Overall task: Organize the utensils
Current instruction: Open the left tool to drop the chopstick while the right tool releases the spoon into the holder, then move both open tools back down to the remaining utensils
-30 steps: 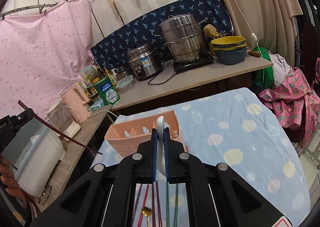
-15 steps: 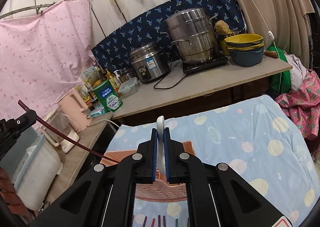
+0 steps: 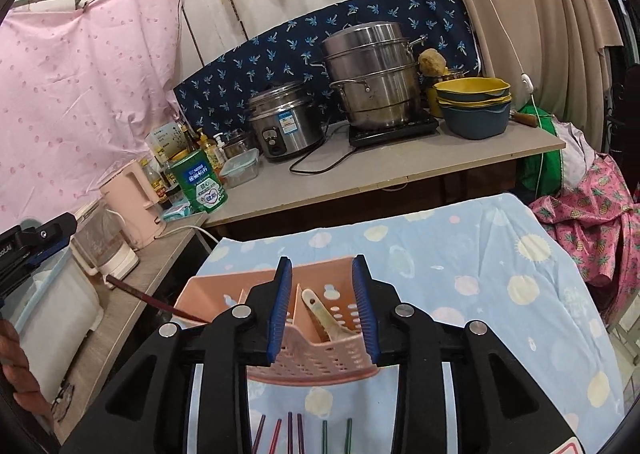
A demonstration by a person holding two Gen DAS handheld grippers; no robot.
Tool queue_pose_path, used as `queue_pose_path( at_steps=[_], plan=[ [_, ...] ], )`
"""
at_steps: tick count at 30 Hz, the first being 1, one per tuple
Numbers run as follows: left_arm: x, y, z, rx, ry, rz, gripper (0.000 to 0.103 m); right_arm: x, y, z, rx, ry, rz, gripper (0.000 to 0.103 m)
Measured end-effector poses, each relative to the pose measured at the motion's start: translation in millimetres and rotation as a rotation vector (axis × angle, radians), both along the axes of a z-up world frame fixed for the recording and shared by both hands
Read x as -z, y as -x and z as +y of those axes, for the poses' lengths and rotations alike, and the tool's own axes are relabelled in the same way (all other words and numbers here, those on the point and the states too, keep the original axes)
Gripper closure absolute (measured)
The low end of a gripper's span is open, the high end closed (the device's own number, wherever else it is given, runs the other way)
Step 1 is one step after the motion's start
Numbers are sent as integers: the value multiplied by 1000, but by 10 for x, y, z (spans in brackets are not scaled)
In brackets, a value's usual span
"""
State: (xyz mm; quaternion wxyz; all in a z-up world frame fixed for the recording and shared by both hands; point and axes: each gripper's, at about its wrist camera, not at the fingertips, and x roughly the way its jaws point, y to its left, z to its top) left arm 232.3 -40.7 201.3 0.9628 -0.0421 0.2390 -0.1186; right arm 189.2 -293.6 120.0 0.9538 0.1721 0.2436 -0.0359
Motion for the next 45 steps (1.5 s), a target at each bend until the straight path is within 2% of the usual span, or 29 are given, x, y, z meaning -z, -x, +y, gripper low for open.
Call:
queue_pose_path(
  at_steps=[5,11,15,22,29,33,38,45],
  plan=[
    [168,359,123,0,-27,8,69,116,469,57,8,30,36,71],
    [618,822,204,16,-88,80,68,467,1057,210,-7,27,119,71],
    [1001,1066,262,37,-83,179,68,812,1414,330,-11,13,196,71],
    [1640,1401,253,56,-130,312,68,1296,1817,528,-31,34,312,71],
    [1963,1609,267,71,-141,367,68,1534,1922,669,-46,15,351,71],
    [2034,1655,273,74,-139,384,68,1573,1895,746,-57,24,355,72],
    [2101,1691,278,83,-132,399,68,1647,1868,768,-54,16,374,81],
    [2173,1711,225,98,-133,415,68,1667,1850,781,-56,29,374,83]
  ],
)
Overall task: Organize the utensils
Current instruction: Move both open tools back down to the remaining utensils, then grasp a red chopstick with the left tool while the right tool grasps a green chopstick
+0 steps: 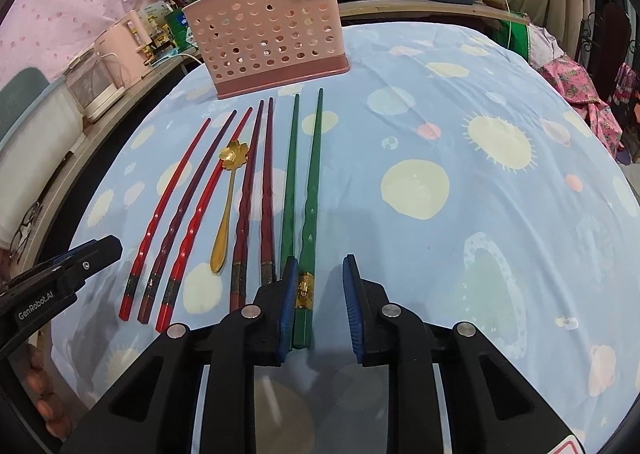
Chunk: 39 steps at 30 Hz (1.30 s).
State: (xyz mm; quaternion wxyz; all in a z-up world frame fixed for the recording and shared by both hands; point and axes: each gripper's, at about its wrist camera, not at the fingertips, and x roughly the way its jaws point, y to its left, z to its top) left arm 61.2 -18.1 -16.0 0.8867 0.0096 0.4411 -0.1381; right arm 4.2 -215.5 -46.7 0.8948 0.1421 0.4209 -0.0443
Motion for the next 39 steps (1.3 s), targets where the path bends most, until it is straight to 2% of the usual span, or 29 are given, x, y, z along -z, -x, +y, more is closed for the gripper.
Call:
queue_pose_path(
  at_steps=[6,14,23,26,32,39],
  plan=[
    [71,33,-38,10,-17,7,68,5,14,4,-3,-4,0,85],
    [232,38,1,1,-19,56,69,50,36,14,-8,4,5,89],
    [248,107,17,6,-25,44,69,56,78,-9,-5,0,3,93],
    [253,128,34,3,-24,42,74,56,83,-19,-4,-3,3,96],
    [256,163,82,4,-10,44,94,62,96,-26,-5,-5,1,96],
    [228,208,63,27,10,47,96,38,150,-33,0,-22,-5,96]
  ],
)
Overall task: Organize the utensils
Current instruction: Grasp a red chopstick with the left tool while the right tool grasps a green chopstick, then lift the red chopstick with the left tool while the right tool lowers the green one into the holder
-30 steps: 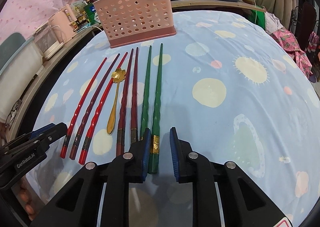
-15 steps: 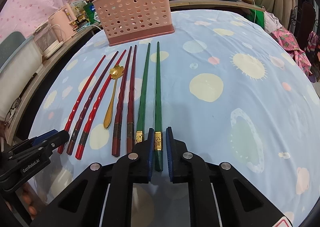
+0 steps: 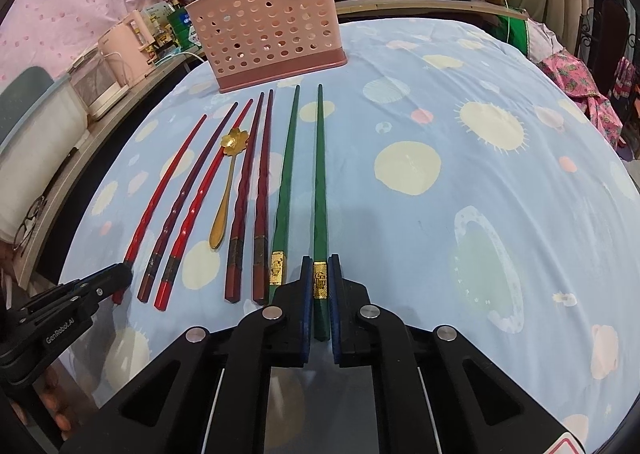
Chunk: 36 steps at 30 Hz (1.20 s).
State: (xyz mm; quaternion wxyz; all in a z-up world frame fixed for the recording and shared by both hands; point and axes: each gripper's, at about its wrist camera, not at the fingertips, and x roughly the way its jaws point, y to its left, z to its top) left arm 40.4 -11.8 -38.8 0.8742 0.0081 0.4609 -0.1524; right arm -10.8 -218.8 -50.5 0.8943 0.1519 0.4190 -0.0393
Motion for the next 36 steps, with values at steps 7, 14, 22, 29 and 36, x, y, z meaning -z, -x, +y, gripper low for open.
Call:
queue_pose_path(
  at_steps=[7,14,22,29,36],
  plan=[
    [-318,29,95,-20,52,-48,96,-265,119,-84,23,-11,-67,96],
    [-949,-112,181,-44,99,-170,96,-790,71,-248,40,-15,-189,96],
    [-1799,-497,90,-39,139,-358,96,-1461,-219,-491,63,-13,-345,96],
    [-2332,-801,-79,-32,160,-466,96,-1864,-519,-671,79,-18,-424,96],
    [-2812,-1047,-217,-31,229,-561,96,-2292,-811,-817,99,-47,-536,96]
  ],
)
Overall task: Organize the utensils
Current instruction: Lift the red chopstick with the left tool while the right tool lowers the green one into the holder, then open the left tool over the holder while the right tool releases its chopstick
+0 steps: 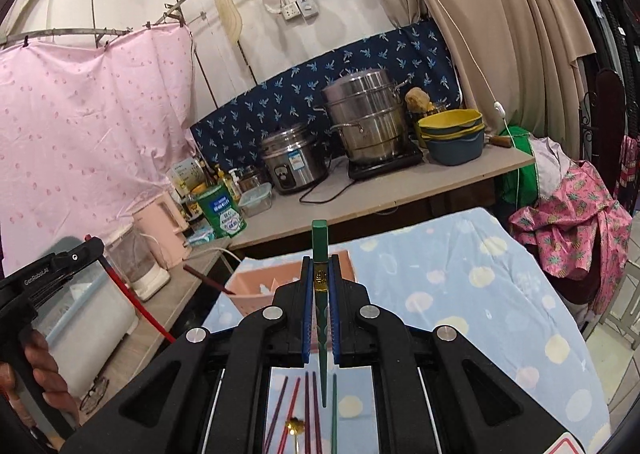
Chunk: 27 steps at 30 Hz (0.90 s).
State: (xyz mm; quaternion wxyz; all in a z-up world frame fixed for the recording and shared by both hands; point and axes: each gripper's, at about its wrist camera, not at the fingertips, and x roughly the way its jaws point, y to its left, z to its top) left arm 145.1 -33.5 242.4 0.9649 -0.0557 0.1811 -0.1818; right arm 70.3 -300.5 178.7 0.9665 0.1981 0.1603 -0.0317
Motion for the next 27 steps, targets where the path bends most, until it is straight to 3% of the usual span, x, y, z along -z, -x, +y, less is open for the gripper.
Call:
queue_pose_path(
  at_steps=[6,12,19,27],
  plan=[
    [-371,-255,-116,-1,49,-90,96,-432,-279,-65,32,7,-117,96],
    [-399,-590,-250,-19,37,-100,96,-620,-668,-50,28,4,-162,96],
    [-106,-939,-320,-26,10,-34,96,-321,-1192,60,-1,14,-84,96],
    [201,-1109,-325,-27,-10,25,96,82,-1391,112,-19,15,14,96]
  ],
)
